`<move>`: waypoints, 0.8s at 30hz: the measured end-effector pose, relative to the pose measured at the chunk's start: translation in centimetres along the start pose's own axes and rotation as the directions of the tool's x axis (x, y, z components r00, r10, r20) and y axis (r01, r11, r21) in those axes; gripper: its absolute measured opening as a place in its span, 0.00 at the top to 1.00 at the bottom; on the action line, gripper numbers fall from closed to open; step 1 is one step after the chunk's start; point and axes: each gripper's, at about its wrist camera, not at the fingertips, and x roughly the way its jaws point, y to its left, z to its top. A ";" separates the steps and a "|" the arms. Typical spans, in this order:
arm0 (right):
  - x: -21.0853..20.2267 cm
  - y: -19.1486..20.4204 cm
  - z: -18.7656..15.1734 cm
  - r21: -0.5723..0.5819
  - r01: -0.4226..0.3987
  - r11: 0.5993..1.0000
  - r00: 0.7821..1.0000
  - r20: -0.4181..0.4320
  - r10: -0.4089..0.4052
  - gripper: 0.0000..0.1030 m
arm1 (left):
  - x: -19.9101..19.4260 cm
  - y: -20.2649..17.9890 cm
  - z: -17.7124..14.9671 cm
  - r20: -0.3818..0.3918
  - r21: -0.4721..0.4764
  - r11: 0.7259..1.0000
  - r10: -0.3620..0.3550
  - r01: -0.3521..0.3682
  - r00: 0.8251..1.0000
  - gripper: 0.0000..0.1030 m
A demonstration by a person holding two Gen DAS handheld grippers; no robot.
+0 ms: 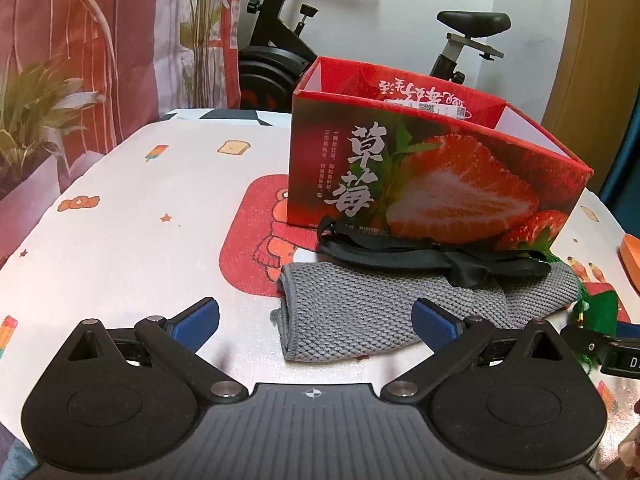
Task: Organize soft objects
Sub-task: 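Move the left tool back toward the green tasseled leaf ornament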
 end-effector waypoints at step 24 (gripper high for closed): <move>-0.9 2.5 0.9 -0.159 -0.090 0.983 0.996 -0.008 0.090 0.32 | -0.2 -0.2 -0.1 0.015 -0.019 0.995 -0.100 0.100 0.995 0.14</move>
